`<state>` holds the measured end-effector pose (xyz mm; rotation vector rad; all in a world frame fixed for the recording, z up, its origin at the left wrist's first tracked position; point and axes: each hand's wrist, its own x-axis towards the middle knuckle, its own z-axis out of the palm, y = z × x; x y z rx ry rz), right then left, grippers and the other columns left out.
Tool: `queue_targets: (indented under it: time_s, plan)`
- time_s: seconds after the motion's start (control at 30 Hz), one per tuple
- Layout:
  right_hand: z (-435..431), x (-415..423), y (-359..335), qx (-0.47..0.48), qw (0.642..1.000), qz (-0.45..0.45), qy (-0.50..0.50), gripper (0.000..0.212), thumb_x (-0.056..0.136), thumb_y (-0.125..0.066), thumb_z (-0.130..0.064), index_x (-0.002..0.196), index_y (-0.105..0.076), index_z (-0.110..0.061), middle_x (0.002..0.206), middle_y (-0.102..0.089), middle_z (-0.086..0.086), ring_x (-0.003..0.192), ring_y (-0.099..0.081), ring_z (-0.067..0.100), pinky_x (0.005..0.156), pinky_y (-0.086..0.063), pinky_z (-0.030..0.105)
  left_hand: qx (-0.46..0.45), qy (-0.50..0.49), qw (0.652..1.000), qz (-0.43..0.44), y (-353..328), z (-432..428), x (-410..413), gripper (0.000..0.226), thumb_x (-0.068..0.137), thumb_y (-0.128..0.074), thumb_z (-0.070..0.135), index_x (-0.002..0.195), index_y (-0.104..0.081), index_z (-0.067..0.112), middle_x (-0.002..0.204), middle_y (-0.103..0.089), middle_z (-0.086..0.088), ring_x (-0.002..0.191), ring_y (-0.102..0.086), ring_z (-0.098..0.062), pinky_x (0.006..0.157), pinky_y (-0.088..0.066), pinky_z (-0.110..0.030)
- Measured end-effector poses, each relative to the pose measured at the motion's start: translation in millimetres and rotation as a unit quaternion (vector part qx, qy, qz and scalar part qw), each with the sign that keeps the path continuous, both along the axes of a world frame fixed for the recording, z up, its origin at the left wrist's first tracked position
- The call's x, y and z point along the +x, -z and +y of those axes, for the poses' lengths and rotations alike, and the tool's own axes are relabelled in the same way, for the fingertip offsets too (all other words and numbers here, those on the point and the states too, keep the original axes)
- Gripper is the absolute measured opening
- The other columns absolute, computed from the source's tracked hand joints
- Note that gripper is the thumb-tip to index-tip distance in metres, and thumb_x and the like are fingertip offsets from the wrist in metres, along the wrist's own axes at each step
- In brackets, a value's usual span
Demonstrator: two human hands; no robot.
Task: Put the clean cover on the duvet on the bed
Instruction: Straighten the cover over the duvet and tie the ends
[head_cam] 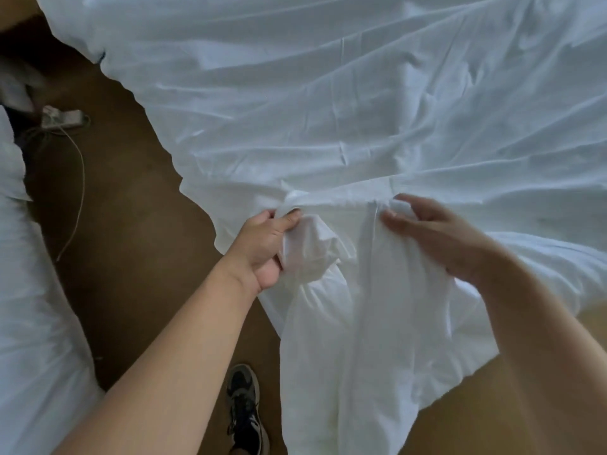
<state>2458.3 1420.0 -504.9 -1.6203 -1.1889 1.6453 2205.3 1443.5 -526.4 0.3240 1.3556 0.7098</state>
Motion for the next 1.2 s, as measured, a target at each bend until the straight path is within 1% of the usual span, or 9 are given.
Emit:
queue_targets:
  time_s: [0.07,0.23,0.37,0.5,0.63,0.83,0.97,1.1,1.2]
  plan:
    - [-12,-14,2,-0.003,0.999,0.006,-0.045,0.024,0.09,-0.069,-0.038,0.091,-0.065,-0.014,0.077,-0.064,0.003,0.071,-0.061,0.018,0.065,-0.05,0.034,0.001,0.014,0.999,-0.03,-2,1,-2,0.015,0.1,-0.063,0.018,0.109,-0.067,0.007,0.091,-0.072,-0.011,0.079,-0.073,-0.025,0.076,-0.06,-0.042]
    - [-23,-30,1,-0.011,0.994,0.049,-0.1,0.025,0.086,-0.071,-0.037,0.093,-0.07,-0.013,0.083,-0.07,0.009,0.074,-0.067,0.02,0.066,-0.056,0.038,-0.015,0.054,0.995,-0.084,-5,0,-8,0.042,0.104,-0.051,0.03,0.132,-0.062,0.001,0.117,-0.067,-0.017,0.104,-0.067,-0.032,0.093,-0.056,-0.048]
    - [-23,-34,6,-0.005,0.992,0.039,-0.119,0.018,0.092,-0.072,-0.032,0.094,-0.073,-0.014,0.089,-0.072,0.016,0.076,-0.069,0.02,0.071,-0.059,0.042,-0.012,0.05,0.989,-0.137,-1,-2,-16,0.033,0.102,-0.05,0.031,0.12,-0.067,0.01,0.109,-0.07,-0.012,0.1,-0.07,-0.029,0.09,-0.058,-0.044]
    - [-18,-41,10,0.053,0.988,-0.045,-0.14,0.006,0.092,-0.074,-0.026,0.086,-0.074,-0.025,0.079,-0.072,-0.003,0.071,-0.068,0.009,0.066,-0.056,0.03,-0.008,0.076,0.987,-0.142,3,-3,-22,0.031,0.101,-0.051,0.033,0.118,-0.065,0.011,0.11,-0.068,-0.011,0.102,-0.068,-0.029,0.093,-0.056,-0.045]
    - [-17,-45,15,0.084,0.987,-0.063,-0.122,0.008,0.087,-0.077,-0.021,0.083,-0.074,-0.026,0.079,-0.072,-0.001,0.069,-0.065,0.009,0.063,-0.053,0.027,0.002,0.105,0.982,-0.156,7,-1,-28,0.031,0.096,-0.054,0.034,0.111,-0.065,0.009,0.107,-0.065,-0.011,0.101,-0.067,-0.029,0.095,-0.053,-0.046]
    - [-14,-53,22,0.083,0.984,-0.096,-0.127,0.007,0.085,-0.079,-0.026,0.083,-0.077,-0.033,0.077,-0.071,-0.01,0.073,-0.066,0.009,0.067,-0.052,0.026,0.019,0.036,0.96,-0.277,13,-8,-35,0.023,0.08,-0.043,0.019,0.09,-0.063,0.011,0.1,-0.063,-0.01,0.098,-0.062,-0.03,0.095,-0.053,-0.046]
    - [-12,-60,26,0.094,0.98,-0.116,-0.133,0.011,0.085,-0.079,-0.027,0.085,-0.078,-0.039,0.078,-0.072,-0.013,0.077,-0.066,0.007,0.069,-0.053,0.027,0.057,0.084,0.973,-0.207,16,-15,-31,0.024,0.085,-0.06,0.01,0.106,-0.073,0.01,0.108,-0.069,-0.011,0.107,-0.066,-0.03,0.096,-0.056,-0.045]
    - [-13,-68,26,0.135,0.976,-0.124,-0.114,0.022,0.084,-0.08,-0.022,0.08,-0.076,-0.044,0.077,-0.071,-0.021,0.078,-0.066,0.001,0.065,-0.05,0.016,0.048,0.102,0.984,-0.141,15,-16,-24,0.045,0.09,-0.058,0.0,0.135,-0.054,0.0,0.127,-0.057,-0.021,0.116,-0.056,-0.036,0.114,-0.041,-0.052]
    - [-15,-73,28,0.154,0.974,-0.127,-0.105,0.019,0.082,-0.079,-0.017,0.081,-0.078,-0.036,0.072,-0.07,-0.02,0.073,-0.065,0.003,0.064,-0.05,0.019,0.038,0.111,0.989,-0.093,10,-16,-19,0.033,0.087,-0.061,-0.004,0.12,-0.062,-0.004,0.113,-0.065,-0.02,0.106,-0.06,-0.038,0.101,-0.05,-0.047]
